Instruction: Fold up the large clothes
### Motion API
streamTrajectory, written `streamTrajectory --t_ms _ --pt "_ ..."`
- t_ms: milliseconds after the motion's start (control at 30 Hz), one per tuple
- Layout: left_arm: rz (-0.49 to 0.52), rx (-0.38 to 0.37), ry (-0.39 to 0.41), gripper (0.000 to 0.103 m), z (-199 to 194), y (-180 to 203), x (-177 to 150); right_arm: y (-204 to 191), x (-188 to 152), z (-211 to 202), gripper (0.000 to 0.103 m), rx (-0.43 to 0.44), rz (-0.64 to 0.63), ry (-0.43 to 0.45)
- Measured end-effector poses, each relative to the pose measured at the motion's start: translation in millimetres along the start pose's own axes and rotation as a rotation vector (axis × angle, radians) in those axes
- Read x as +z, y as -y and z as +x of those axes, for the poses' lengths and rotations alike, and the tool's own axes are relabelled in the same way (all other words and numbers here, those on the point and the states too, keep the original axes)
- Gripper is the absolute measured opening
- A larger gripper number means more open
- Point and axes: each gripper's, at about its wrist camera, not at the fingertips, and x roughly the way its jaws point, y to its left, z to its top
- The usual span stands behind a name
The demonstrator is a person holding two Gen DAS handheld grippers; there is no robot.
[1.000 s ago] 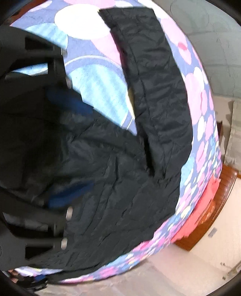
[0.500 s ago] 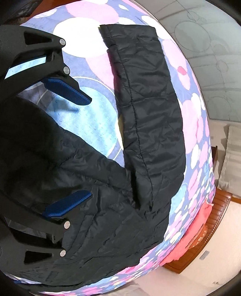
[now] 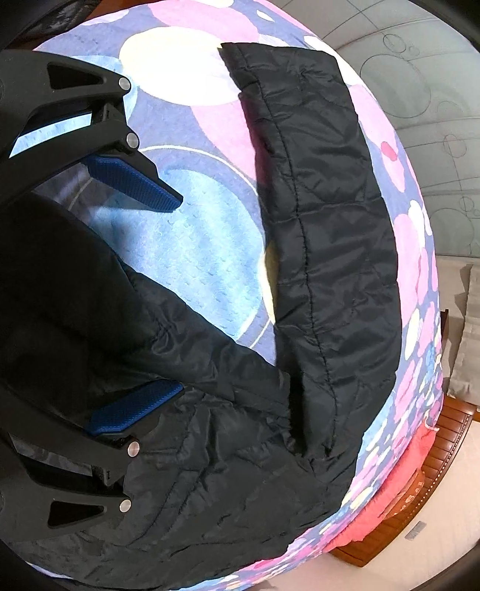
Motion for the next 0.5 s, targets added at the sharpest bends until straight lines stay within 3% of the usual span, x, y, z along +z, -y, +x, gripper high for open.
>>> streamTrajectory --t_ms 300,500 --pt "0.011 0.000 0.014 0.093 -0.5 -0.6 -2.1 -114.5 -10.7 -44.8 0.018 0.145 -0.284 0.079" --pt "0.029 0.009 0.036 0.093 1.5 2.7 -2.7 -228.3 -53.6 -57.6 0.018 0.309 -0.492 0.045"
